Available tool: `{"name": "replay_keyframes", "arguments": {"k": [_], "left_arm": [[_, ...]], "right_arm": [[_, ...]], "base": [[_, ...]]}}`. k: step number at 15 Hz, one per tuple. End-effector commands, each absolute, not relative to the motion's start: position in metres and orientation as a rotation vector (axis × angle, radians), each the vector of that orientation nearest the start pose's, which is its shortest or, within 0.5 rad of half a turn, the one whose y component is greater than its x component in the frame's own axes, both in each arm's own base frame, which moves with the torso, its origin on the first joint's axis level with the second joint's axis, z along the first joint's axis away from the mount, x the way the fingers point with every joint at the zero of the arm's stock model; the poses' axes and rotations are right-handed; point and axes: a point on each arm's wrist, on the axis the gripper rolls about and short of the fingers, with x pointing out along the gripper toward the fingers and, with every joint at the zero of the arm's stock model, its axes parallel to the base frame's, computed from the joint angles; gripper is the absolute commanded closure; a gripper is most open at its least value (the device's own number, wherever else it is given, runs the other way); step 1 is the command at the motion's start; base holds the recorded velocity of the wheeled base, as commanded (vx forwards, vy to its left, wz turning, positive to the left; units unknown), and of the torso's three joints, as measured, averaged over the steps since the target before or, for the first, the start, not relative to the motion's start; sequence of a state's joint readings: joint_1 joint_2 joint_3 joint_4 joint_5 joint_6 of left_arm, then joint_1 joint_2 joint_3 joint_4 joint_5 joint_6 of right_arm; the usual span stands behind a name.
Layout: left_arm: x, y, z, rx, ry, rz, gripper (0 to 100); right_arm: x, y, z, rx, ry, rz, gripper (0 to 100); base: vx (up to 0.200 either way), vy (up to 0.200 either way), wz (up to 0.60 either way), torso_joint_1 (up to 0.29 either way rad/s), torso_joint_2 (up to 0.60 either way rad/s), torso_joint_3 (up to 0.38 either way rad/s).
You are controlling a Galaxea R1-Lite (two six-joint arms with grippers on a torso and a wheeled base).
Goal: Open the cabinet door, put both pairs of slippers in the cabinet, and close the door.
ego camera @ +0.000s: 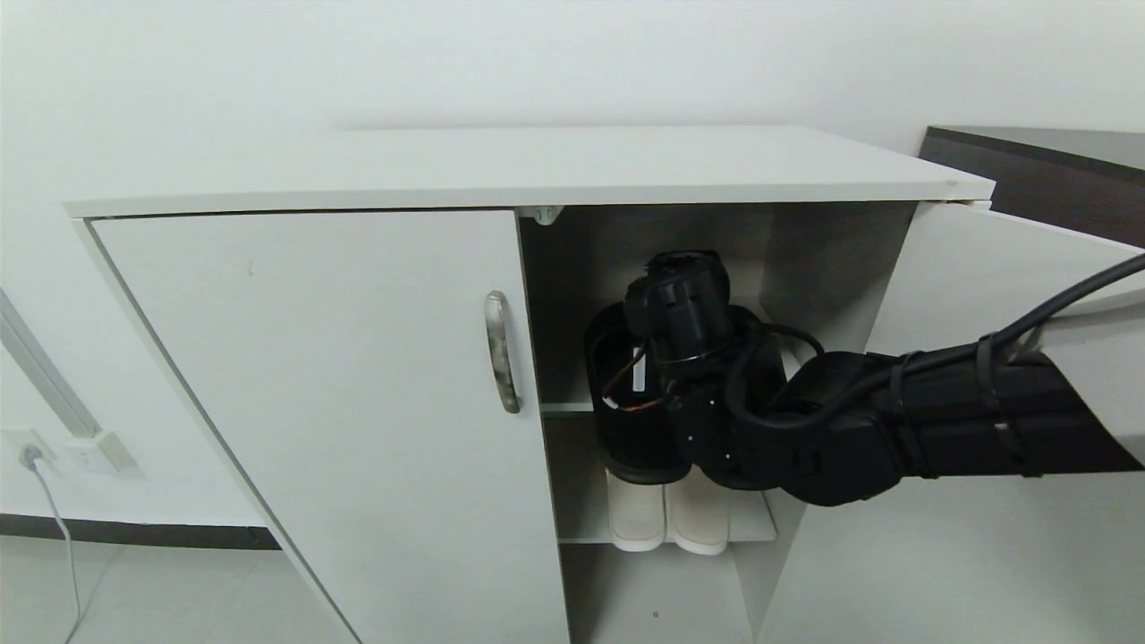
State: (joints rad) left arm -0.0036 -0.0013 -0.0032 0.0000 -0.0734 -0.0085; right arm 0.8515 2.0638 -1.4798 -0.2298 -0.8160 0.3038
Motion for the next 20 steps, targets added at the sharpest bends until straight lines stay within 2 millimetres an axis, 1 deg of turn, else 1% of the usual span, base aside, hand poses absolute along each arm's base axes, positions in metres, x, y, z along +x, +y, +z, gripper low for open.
{"name": "replay_keyframes", "arguments": {"k": [1,3,6,10,13,19,20], "left_arm": [[-0.023,-0.002,0.076,-0.009,-0.003,-0.077,100],[-0.023,-0.001,0.076,-0.011,-0.003,-0.071,100],[-0.023,-0.001,0.076,-0.011,-0.001,-0.069,100],[-0.023,-0.001,0.076,-0.011,-0.003,-0.069,100],[-0.023,-0.001,0.076,-0.011,-0.001,-0.064,100],[-0.023,-0.001,0.076,-0.012,-0.003,-0.064,100],[-0.023,-0.001,0.076,-0.012,-0.003,-0.064,100]], "right_arm": [[0.304,0.309,0.19,0.031,0.246,-0.011,100],[0.315,0.309,0.193,0.035,0.247,-0.02,100],[0.336,0.311,0.197,0.042,0.249,-0.038,100],[0.347,0.312,0.203,0.038,0.263,-0.034,100],[0.361,0.309,0.199,0.044,0.26,-0.059,100],[0.365,0.309,0.194,0.039,0.267,-0.064,100],[0.365,0.309,0.193,0.038,0.268,-0.064,0]], "base": [[0.0,0.0,0.0,0.0,0.0,0.0],[0.0,0.0,0.0,0.0,0.0,0.0],[0.0,0.0,0.0,0.0,0.0,0.0],[0.0,0.0,0.0,0.0,0.0,0.0],[0.0,0.0,0.0,0.0,0.0,0.0],[0.0,0.0,0.0,0.0,0.0,0.0],[0.0,0.0,0.0,0.0,0.0,0.0]]}}
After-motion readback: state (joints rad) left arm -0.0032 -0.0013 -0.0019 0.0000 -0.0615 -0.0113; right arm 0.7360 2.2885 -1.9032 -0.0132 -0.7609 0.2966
